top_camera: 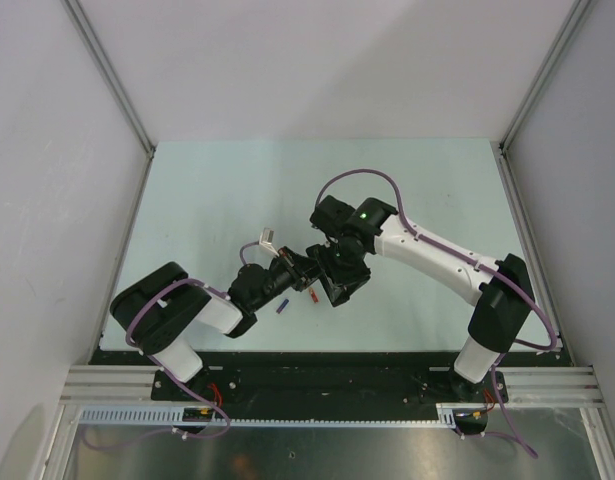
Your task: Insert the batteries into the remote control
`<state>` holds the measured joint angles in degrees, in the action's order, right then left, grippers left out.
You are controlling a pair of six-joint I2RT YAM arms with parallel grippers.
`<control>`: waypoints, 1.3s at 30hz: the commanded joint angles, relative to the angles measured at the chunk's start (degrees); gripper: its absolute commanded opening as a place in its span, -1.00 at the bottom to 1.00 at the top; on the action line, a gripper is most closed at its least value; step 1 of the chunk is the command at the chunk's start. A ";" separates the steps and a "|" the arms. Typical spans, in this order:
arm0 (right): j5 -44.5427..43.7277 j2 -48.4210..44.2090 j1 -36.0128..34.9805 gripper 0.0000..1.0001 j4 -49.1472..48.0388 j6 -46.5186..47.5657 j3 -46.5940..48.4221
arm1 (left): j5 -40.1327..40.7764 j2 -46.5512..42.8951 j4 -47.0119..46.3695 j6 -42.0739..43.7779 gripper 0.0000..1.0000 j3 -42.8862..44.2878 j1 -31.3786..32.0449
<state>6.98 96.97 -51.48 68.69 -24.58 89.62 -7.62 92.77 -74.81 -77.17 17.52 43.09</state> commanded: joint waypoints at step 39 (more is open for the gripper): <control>1.81 -0.64 0.16 -1.00 -0.22 -0.47 -0.42 | -0.82 -3.39 -21.43 -1.76 -1.00 0.15 0.33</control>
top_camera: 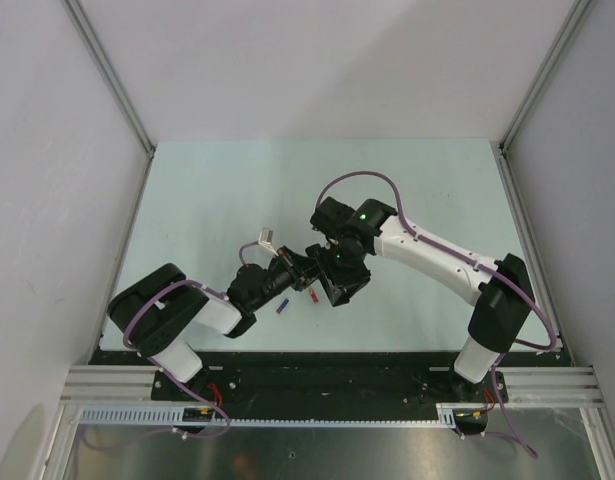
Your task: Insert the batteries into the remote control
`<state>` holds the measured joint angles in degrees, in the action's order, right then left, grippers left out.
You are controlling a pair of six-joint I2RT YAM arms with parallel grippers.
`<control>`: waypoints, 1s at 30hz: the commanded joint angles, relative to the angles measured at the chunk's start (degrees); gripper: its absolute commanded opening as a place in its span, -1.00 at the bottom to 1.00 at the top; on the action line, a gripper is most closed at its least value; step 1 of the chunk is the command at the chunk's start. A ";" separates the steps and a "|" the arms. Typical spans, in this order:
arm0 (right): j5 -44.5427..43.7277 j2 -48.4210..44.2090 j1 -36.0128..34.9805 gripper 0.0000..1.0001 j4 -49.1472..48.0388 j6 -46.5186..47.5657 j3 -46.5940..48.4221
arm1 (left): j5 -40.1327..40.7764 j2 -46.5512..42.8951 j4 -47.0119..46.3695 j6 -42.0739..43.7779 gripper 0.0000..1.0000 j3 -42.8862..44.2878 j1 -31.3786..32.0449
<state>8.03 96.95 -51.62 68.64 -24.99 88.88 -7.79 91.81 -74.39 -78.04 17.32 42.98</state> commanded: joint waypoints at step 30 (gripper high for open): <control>2.25 1.40 0.02 -1.00 5.62 1.09 4.10 | 0.32 -2.69 -21.85 1.75 -1.00 -0.18 1.31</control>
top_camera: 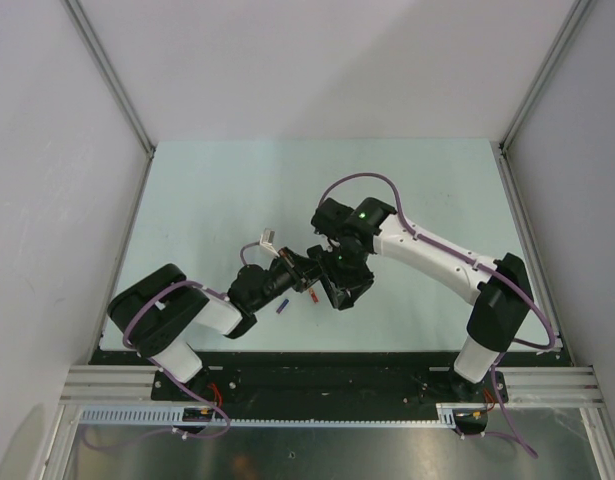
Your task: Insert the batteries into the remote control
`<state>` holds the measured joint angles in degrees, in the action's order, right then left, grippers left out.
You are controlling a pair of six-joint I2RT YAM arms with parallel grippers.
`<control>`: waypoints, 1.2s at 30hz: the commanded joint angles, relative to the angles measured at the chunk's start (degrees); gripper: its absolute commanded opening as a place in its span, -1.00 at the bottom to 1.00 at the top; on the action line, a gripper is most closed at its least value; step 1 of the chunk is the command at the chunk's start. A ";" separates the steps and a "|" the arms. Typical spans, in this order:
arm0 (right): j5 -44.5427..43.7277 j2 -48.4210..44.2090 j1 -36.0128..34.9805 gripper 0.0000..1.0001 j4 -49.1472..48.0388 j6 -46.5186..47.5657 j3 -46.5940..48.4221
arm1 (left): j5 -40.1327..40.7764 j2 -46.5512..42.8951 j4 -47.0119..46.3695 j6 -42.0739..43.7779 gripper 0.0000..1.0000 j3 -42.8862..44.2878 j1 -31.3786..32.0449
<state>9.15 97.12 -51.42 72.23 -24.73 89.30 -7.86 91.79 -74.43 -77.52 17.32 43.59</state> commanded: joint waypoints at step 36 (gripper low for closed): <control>-0.01 4.48 -0.44 -1.00 1.95 1.00 6.15 | -0.14 -4.16 -21.81 0.35 -0.99 -0.01 1.41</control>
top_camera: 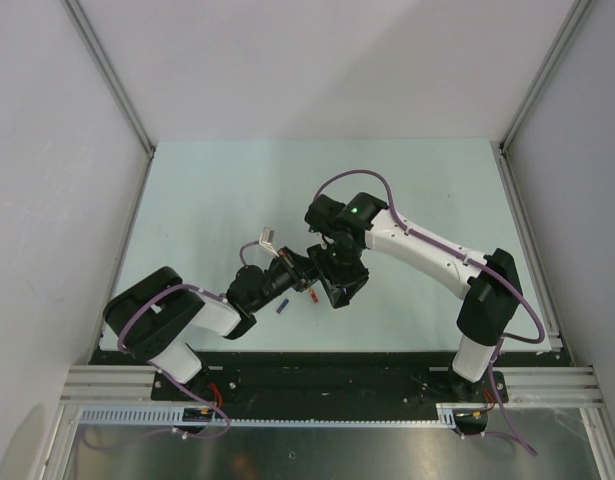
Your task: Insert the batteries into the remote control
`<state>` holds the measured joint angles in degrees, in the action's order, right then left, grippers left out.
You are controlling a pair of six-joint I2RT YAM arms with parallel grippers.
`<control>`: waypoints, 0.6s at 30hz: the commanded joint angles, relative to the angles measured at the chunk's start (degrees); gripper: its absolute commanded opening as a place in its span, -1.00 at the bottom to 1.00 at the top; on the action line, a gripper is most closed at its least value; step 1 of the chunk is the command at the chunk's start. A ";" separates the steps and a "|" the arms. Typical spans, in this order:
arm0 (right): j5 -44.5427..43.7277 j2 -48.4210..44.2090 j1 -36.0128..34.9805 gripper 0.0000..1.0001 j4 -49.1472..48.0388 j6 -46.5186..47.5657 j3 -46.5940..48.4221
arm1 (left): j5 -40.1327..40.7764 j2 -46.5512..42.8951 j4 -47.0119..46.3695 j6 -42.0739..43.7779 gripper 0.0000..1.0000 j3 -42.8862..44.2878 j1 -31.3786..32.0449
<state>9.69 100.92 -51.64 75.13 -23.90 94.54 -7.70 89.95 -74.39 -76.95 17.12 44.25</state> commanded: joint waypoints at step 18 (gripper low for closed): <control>-3.01 0.41 -0.66 -0.88 -1.04 0.17 0.03 | -0.56 -0.57 -21.85 -5.58 -1.00 0.98 0.66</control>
<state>8.12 100.97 -52.03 75.16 -23.90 94.52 -7.66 89.95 -74.28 -78.94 17.12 44.29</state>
